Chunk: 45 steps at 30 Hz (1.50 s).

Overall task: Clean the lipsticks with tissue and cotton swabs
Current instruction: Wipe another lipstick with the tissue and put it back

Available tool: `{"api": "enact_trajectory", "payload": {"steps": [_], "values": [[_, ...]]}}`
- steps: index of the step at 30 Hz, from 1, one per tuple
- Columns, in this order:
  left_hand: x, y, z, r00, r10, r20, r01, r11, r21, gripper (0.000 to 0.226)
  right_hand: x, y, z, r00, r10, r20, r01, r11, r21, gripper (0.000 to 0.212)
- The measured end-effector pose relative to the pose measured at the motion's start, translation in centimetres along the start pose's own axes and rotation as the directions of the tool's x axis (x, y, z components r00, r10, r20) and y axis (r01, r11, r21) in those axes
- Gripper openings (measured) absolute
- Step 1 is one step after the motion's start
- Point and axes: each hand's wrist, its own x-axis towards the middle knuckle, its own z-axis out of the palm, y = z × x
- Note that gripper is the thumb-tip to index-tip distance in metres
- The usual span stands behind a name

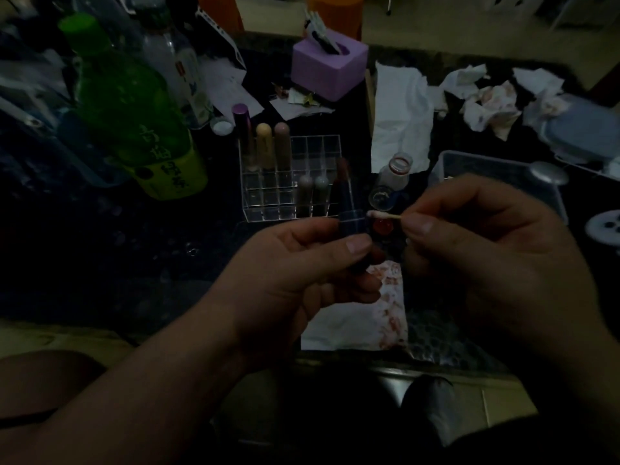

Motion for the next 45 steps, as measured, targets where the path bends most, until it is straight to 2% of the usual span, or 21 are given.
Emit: {"api": "enact_trajectory", "payload": {"steps": [2,6,9,12,14,16,19,21,26,32,41,45], "values": [[-0.2,0.0,-0.1,1.000,-0.004,-0.003,0.004,1.000,-0.021,0.051,0.1,0.1,-0.2,1.000,-0.026,0.001,0.026,1.000,-0.006,0.010],[-0.5,-0.1,-0.2,0.999,-0.017,0.030,0.017,1.000,0.002,0.030,0.4,0.5,-0.6,0.996,-0.084,0.023,0.084,0.996,0.014,0.010],[-0.3,-0.1,0.0,0.999,-0.029,0.025,0.029,1.000,0.000,0.026,0.9,0.4,-0.4,0.997,-0.070,0.036,0.062,0.980,0.187,0.005],[-0.1,-0.2,0.2,0.999,-0.027,0.040,0.028,1.000,-0.007,0.019,1.4,0.3,-0.3,0.998,-0.047,0.033,0.031,0.926,0.375,0.008],[0.0,-0.2,0.4,0.998,-0.021,0.060,0.022,1.000,-0.017,0.017,1.6,0.2,-0.1,1.000,-0.027,0.010,0.020,0.908,0.417,0.014],[0.0,-0.3,0.6,0.997,-0.012,0.074,0.015,0.999,-0.041,0.018,1.6,0.5,-0.2,0.999,0.012,-0.037,0.004,0.913,0.408,0.023],[0.1,-0.3,0.8,0.996,0.007,0.086,-0.005,1.000,-0.030,0.021,1.5,0.7,-0.3,0.994,0.036,-0.103,0.002,0.939,0.345,0.014],[0.0,-0.2,0.9,0.997,0.021,0.079,-0.021,1.000,-0.003,0.022,1.4,0.5,-0.1,0.992,0.049,-0.120,-0.009,0.951,0.310,0.016],[0.0,-0.2,1.0,0.999,0.040,0.036,-0.040,0.999,-0.018,0.037,1.3,-0.3,0.3,0.983,0.167,-0.074,-0.124,0.908,0.400,0.011],[-0.3,-0.3,1.0,0.997,0.038,0.070,-0.035,0.998,-0.042,0.028,1.1,-0.6,1.1,0.964,0.262,-0.043,-0.208,0.848,0.488,0.014],[-0.2,-0.8,1.0,0.997,0.077,0.003,-0.077,0.997,0.004,0.028,1.0,-0.3,1.4,0.957,0.287,-0.035,-0.252,0.887,0.387,0.011],[-0.1,-1.2,1.1,0.994,0.100,0.039,-0.098,0.994,-0.047,0.024,0.9,-0.2,1.5,0.955,0.297,-0.019,-0.264,0.872,0.412,0.014]]}}
